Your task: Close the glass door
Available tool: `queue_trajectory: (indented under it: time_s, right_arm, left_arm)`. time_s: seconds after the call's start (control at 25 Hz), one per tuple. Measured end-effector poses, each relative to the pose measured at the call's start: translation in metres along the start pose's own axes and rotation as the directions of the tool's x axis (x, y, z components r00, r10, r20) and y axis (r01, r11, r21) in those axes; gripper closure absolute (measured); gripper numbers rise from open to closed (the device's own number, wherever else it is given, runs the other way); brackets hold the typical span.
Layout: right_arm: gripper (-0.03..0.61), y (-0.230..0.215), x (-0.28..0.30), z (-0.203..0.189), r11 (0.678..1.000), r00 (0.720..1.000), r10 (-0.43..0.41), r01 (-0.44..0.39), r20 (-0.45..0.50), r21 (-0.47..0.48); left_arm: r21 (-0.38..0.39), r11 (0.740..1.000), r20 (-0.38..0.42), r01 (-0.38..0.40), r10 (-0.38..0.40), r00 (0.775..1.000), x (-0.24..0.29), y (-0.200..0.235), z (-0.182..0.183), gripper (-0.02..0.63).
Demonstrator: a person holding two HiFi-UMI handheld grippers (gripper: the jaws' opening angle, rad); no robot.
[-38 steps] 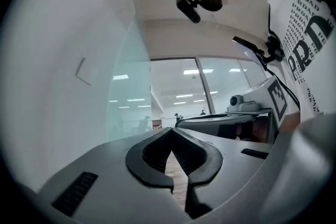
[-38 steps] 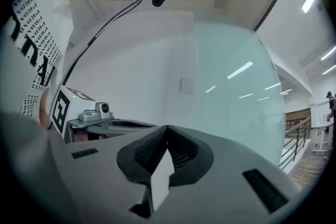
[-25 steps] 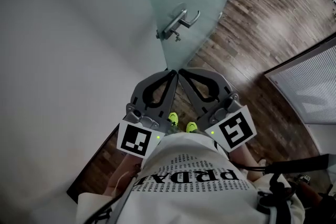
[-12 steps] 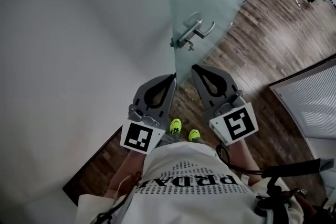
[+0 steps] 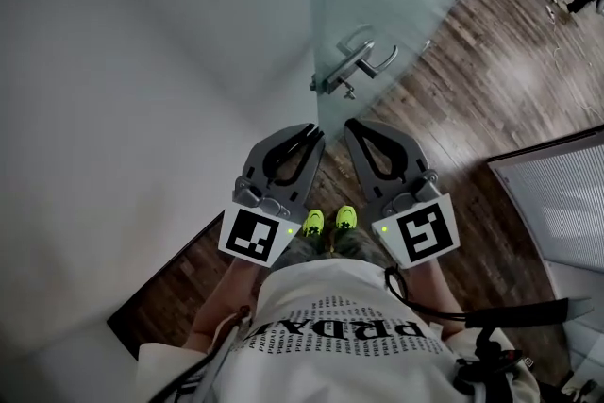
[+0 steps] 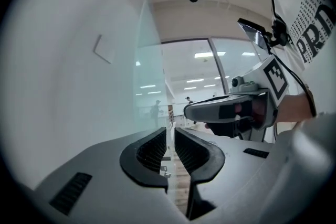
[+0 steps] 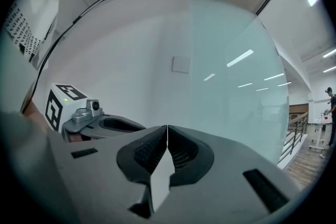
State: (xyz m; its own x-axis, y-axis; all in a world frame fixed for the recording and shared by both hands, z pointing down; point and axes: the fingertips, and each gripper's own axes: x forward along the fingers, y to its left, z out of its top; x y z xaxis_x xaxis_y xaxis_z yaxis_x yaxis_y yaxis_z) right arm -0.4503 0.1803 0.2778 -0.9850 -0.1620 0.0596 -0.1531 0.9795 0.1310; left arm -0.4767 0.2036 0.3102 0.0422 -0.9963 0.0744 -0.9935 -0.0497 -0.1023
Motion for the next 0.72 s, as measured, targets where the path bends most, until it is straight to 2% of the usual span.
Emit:
queue_trajectory:
  time_s: [0.12,0.24,0.36,0.52,0.72]
  right_arm:
    - [0.581,-0.017,-0.001,-0.004,0.999,0.999,0.037,-0.037,-0.013,0.005]
    - [0.581,-0.038,0.002,-0.013,0.998,0.997,0.060,-0.061,-0.041,-0.009]
    - [0.581,-0.053,0.010,-0.014,0.998,0.997,0.068,-0.069,-0.042,-0.012]
    - [0.581,-0.065,0.017,-0.015,0.997,0.996,0.066,-0.068,-0.056,-0.024]
    - [0.581,-0.071,0.027,-0.009,0.998,0.997,0.059,-0.059,-0.048,-0.016]
  left_arm:
    - [-0.006,0.997,-0.018,-0.077,0.077,0.997,0.021,0.018,0.000,0.575]
    - [0.025,0.992,-0.026,-0.127,0.127,0.992,0.047,0.042,0.004,0.575]
    - [0.054,0.987,-0.004,-0.148,0.149,0.989,0.071,0.059,0.010,0.575]
    - [0.095,0.978,0.007,-0.183,0.183,0.983,0.092,0.075,0.014,0.535]
    - [0.123,0.977,0.001,-0.175,0.176,0.984,0.112,0.087,0.008,0.534]
